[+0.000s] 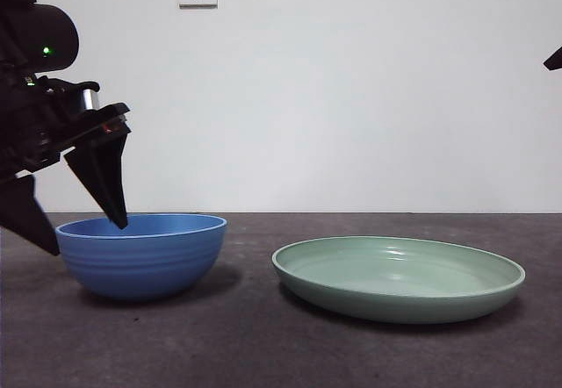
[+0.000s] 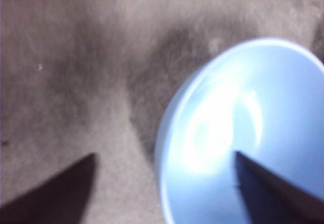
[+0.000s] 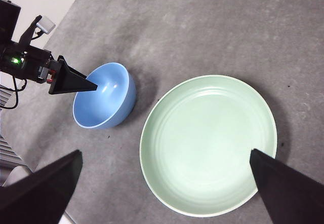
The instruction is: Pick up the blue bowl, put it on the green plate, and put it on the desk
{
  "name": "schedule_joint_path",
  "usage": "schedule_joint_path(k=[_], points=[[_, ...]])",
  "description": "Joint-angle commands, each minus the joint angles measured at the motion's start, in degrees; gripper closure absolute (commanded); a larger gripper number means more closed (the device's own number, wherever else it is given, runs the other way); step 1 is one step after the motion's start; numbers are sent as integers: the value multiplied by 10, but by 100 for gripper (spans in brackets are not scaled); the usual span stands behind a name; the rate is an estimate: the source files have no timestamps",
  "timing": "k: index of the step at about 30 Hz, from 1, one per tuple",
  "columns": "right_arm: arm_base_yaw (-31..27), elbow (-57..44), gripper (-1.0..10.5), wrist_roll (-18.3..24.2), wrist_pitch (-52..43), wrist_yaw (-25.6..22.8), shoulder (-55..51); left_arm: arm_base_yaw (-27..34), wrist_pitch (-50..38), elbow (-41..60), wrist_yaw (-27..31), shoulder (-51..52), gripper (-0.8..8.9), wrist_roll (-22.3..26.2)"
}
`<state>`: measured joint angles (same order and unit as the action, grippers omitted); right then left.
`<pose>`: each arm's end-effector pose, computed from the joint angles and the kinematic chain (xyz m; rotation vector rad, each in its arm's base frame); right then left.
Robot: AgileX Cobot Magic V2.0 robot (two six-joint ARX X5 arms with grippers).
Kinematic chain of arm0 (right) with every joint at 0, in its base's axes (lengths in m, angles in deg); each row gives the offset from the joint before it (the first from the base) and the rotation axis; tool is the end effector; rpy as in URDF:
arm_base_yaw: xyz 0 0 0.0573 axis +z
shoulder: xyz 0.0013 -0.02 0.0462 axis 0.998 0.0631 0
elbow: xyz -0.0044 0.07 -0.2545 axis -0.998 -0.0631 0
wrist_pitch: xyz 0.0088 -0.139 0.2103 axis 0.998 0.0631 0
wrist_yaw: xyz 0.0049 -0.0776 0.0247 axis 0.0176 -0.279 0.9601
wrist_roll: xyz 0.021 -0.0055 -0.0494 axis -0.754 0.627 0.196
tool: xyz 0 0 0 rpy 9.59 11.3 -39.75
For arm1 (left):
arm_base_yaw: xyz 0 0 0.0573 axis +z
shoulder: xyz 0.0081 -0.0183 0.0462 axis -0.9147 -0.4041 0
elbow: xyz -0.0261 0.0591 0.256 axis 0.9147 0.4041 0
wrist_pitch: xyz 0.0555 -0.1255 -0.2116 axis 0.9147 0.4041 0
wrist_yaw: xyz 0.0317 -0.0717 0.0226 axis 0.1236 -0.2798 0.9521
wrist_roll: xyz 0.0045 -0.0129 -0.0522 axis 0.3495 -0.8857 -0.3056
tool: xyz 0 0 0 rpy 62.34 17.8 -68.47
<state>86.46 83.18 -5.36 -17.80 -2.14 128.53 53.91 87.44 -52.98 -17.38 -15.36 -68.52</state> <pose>0.1762 0.0201 0.3041 0.3395 0.7479 0.6999 0.2906 -0.0729 0.1958 -0.1582 1.2148 -0.4318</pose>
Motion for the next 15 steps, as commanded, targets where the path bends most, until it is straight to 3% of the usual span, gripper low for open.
schedule_joint_path(k=[1, 5, 15], points=[[2, 9, 313, 2, -4, 2, 4, -7, 2, -9, 3, -10, 543, -2], [2, 9, 313, 2, -4, 2, 4, -14, 4, -9, 3, -17, 547, -2], [2, 9, 313, 2, -3, 2, 4, -15, -3, -11, 7, -36, 777, -2]])
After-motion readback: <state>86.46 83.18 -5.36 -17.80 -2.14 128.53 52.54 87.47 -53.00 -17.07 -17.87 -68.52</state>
